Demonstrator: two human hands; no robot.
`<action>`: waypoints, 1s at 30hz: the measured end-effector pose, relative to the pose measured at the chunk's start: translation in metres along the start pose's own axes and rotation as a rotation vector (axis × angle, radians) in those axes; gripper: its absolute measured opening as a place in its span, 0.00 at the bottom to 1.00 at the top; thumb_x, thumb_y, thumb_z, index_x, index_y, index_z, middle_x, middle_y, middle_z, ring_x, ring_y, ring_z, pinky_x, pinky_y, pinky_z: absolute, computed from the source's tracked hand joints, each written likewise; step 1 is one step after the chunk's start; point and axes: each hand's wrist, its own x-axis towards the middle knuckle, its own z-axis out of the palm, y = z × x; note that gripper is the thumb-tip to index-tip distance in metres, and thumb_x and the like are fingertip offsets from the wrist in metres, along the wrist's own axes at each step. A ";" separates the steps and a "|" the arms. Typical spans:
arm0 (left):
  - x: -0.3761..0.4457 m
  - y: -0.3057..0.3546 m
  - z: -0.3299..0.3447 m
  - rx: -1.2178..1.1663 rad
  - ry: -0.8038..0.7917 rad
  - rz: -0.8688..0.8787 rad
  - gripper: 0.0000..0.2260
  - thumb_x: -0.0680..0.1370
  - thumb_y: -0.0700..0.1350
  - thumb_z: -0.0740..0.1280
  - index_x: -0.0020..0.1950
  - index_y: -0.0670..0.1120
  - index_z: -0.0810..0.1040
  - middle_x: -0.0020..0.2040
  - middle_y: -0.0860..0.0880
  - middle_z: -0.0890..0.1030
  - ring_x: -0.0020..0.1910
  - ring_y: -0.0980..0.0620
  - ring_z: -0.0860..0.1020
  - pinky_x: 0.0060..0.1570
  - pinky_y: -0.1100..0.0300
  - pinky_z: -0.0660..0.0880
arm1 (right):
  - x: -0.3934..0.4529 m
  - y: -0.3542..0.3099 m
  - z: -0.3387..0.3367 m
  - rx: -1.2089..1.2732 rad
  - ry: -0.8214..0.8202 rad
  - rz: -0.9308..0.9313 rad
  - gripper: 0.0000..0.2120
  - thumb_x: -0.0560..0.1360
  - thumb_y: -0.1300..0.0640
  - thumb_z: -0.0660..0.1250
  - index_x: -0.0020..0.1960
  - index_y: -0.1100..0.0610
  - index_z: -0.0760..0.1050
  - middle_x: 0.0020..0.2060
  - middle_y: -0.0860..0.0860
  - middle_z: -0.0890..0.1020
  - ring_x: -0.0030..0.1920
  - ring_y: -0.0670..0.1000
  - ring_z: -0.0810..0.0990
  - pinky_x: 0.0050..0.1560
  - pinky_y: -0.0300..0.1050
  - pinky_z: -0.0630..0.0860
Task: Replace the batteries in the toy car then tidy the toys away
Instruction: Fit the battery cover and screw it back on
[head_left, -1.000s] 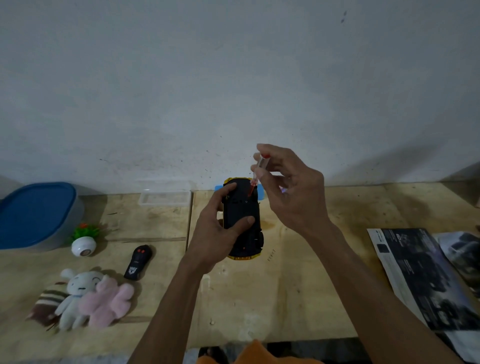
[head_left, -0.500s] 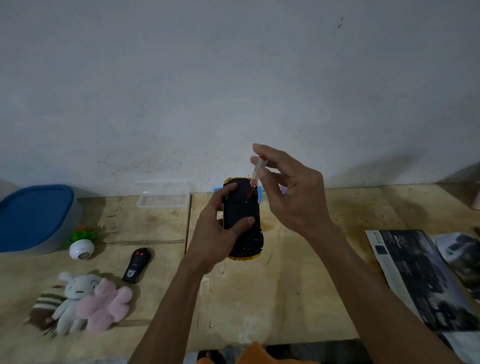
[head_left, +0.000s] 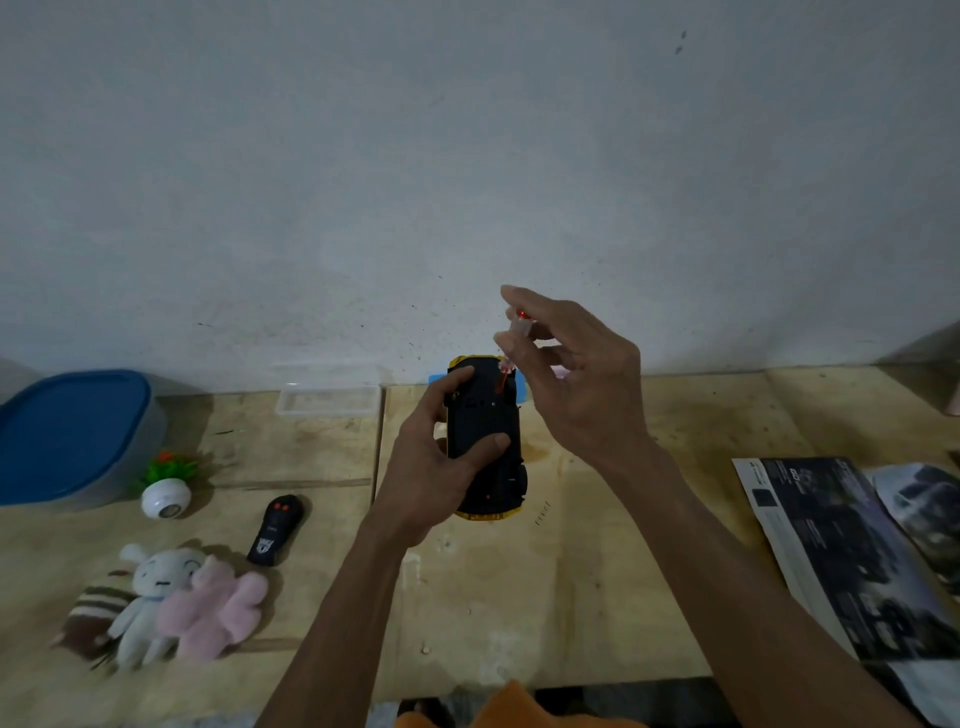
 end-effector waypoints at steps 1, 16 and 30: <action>0.000 0.000 0.000 -0.003 0.000 -0.002 0.30 0.73 0.39 0.77 0.69 0.63 0.72 0.62 0.51 0.75 0.50 0.50 0.85 0.45 0.47 0.84 | -0.001 -0.001 0.000 0.008 -0.027 0.004 0.16 0.78 0.63 0.69 0.65 0.59 0.77 0.52 0.53 0.84 0.49 0.48 0.85 0.46 0.38 0.82; 0.000 -0.007 -0.007 0.026 0.012 0.004 0.30 0.73 0.41 0.77 0.69 0.63 0.72 0.63 0.49 0.75 0.54 0.47 0.83 0.46 0.46 0.84 | -0.003 0.002 0.009 0.023 0.048 0.112 0.15 0.75 0.61 0.74 0.61 0.61 0.78 0.43 0.50 0.84 0.42 0.43 0.84 0.43 0.36 0.82; -0.001 -0.007 -0.011 0.034 0.023 0.021 0.30 0.74 0.40 0.77 0.70 0.63 0.72 0.63 0.50 0.75 0.55 0.50 0.83 0.48 0.47 0.84 | -0.008 0.001 0.012 0.038 0.033 0.100 0.16 0.77 0.62 0.71 0.64 0.60 0.76 0.52 0.52 0.84 0.50 0.44 0.84 0.47 0.35 0.81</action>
